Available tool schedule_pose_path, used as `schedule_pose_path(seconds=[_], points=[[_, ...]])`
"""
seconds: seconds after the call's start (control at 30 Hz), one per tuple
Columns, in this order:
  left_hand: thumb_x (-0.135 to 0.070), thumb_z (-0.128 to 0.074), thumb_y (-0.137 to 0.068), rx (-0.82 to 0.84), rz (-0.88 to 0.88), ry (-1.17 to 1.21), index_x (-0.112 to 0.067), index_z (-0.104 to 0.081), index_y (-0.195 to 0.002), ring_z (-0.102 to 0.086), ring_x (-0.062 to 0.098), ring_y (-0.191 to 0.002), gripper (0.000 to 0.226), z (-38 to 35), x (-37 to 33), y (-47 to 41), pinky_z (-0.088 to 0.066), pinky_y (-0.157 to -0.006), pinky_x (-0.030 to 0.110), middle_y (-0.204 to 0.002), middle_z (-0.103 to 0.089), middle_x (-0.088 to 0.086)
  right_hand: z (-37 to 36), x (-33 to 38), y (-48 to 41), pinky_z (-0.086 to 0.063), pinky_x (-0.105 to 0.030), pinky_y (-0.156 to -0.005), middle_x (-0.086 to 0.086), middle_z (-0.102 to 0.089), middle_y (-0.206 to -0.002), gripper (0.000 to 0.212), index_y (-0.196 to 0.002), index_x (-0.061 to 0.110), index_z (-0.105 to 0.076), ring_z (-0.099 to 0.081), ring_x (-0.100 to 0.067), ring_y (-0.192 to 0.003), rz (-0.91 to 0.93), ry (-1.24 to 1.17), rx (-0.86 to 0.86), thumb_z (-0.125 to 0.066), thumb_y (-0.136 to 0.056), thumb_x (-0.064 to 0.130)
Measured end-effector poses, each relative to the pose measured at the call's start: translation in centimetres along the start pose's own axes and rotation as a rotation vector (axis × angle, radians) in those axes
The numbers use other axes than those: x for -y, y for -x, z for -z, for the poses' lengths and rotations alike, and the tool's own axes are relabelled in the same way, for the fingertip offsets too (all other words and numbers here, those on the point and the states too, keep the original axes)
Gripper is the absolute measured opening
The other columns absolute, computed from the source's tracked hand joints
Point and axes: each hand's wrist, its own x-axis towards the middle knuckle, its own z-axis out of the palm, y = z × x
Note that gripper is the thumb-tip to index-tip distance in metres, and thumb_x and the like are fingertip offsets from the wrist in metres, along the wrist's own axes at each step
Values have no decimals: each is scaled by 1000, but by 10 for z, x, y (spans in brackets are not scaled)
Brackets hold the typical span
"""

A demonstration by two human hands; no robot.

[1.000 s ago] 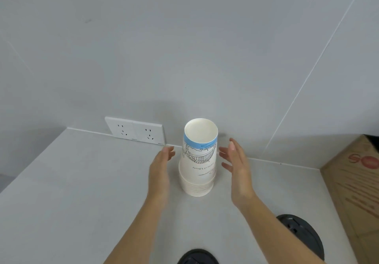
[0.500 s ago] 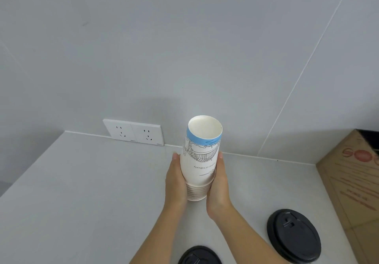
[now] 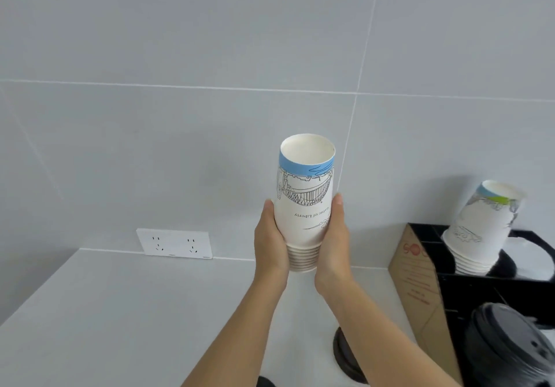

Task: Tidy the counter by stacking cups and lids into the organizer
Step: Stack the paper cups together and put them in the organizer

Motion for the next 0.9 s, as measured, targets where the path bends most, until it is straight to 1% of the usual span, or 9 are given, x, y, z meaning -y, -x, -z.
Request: schedule_pose_path(seconds=[0.1, 0.17, 0.3, 0.47, 0.57, 0.63, 0.73, 0.8, 0.9], points=[[-34, -29, -99, 47, -86, -6, -25, -66, -78, -65, -8, -61, 44, -36, -21, 11, -48, -55, 11, -64, -71, -18, 14, 42, 0, -51, -30, -83, 5, -73, -97, 44, -93, 26, -68, -68, -13, -93, 101, 3, -36, -31, -95, 50], [-37, -28, -98, 71, -137, -18, -27, -66, -80, -65, -2, -75, 43, -66, -32, 19, -47, -66, 19, -77, -71, -14, 30, 70, -1, -51, -27, -78, 6, -73, -93, 45, -92, 25, -67, -68, -11, -90, 158, -9, -65, -30, -95, 50], [-43, -28, -97, 109, -190, -7, -29, -66, -88, -63, 12, -97, 42, -129, -44, 33, -46, -87, 31, -96, -70, -9, 70, 120, -11, -51, -29, -81, 6, -73, -94, 44, -90, 26, -68, -69, -11, -89, 239, -28, -98, -32, -94, 51], [-49, -26, -95, 161, -211, 11, -28, -66, -100, -62, 15, -105, 46, -211, -46, 45, -44, -97, 36, -109, -69, -4, 131, 175, -26, -52, -29, -77, 8, -73, -85, 44, -82, 26, -68, -69, -10, -83, 297, 3, -143, -33, -94, 51], [-55, -26, -88, 180, -216, -11, -27, -66, -103, -60, 17, -108, 52, -255, -41, 51, -41, -103, 44, -111, -69, -4, 168, 198, -38, -51, -32, -83, 7, -73, -90, 44, -83, 28, -68, -69, -14, -89, 309, 15, -154, -33, -93, 54], [-63, -25, -79, 180, -197, -29, -31, -66, -104, -59, 18, -111, 58, -278, -37, 51, -37, -106, 46, -112, -69, -7, 187, 210, -46, -51, -30, -80, 9, -73, -86, 43, -81, 29, -67, -69, -11, -85, 329, 19, -153, -33, -93, 53], [-57, -27, -85, 182, -182, -12, -30, -67, -89, -62, 19, -104, 49, -306, -30, 47, -41, -102, 42, -102, -71, -6, 211, 219, -60, -51, -28, -75, 11, -72, -83, 44, -80, 29, -67, -68, -9, -81, 339, 24, -156, -33, -94, 52], [-47, -28, -94, 178, -172, 10, -25, -67, -89, -63, 18, -101, 44, -321, -21, 40, -46, -94, 35, -100, -70, -3, 224, 217, -71, -52, -31, -79, 7, -73, -88, 46, -83, 27, -68, -69, -12, -85, 325, 40, -155, -32, -94, 53], [-38, -30, -97, 156, -157, 14, -21, -66, -85, -64, 16, -91, 42, -335, 0, 29, -47, -82, 30, -90, -70, -3, 244, 204, -88, -51, -32, -82, 4, -72, -90, 47, -83, 25, -68, -68, -15, -87, 286, 44, -181, -30, -94, 52]])
